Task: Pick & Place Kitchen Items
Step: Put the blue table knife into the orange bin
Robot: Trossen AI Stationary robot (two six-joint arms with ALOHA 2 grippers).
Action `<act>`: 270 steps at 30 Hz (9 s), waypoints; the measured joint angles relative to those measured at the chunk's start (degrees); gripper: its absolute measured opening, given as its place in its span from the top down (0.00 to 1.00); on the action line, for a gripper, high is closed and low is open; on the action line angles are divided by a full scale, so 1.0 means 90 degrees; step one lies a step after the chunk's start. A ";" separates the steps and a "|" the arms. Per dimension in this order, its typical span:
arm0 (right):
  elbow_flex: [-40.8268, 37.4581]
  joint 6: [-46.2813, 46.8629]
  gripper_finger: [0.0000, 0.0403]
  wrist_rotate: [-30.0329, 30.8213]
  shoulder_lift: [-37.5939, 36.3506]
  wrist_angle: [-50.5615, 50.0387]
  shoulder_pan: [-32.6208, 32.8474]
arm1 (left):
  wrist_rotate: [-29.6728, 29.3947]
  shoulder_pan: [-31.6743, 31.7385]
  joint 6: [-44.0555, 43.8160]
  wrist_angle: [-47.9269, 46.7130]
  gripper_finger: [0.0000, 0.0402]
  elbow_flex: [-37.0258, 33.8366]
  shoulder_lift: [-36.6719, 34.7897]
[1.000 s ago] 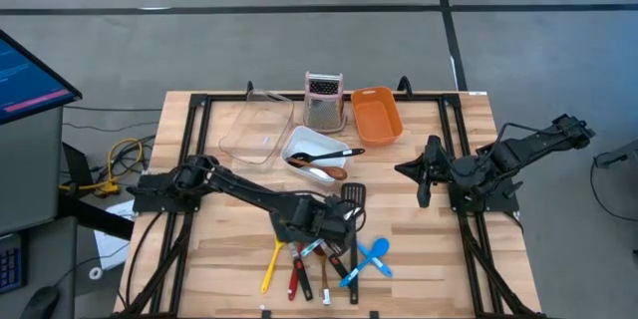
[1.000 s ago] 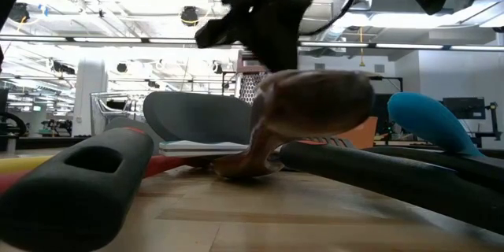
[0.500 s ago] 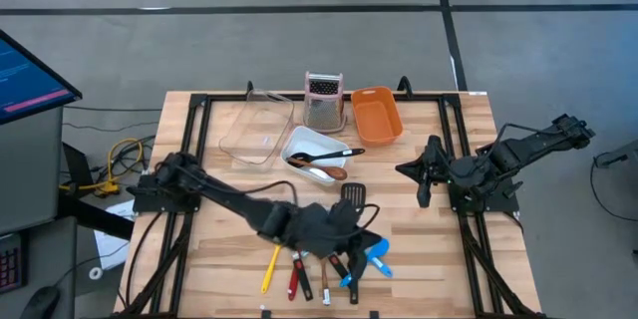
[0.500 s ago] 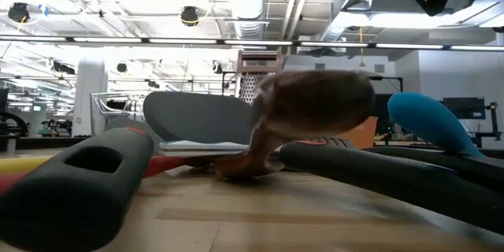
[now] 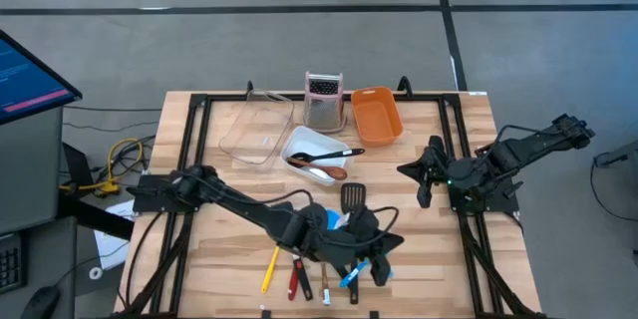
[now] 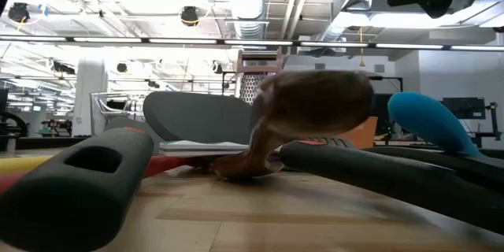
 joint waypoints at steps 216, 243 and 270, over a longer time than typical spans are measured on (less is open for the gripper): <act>0.0224 -0.0995 0.46 -0.1664 0.3000 0.7659 -0.0979 | -0.0622 0.1293 0.2126 -0.0291 1.00 -0.3871 -0.3335; 0.0364 -0.1006 0.63 -0.1807 0.2998 0.7164 -0.1590 | -0.0488 0.1494 0.2290 -0.0092 1.00 -0.3862 -0.3163; 0.0362 -0.1276 1.00 -0.1751 0.2991 0.6941 -0.1620 | -0.0547 0.1579 0.2475 0.0263 0.98 -0.3866 -0.3039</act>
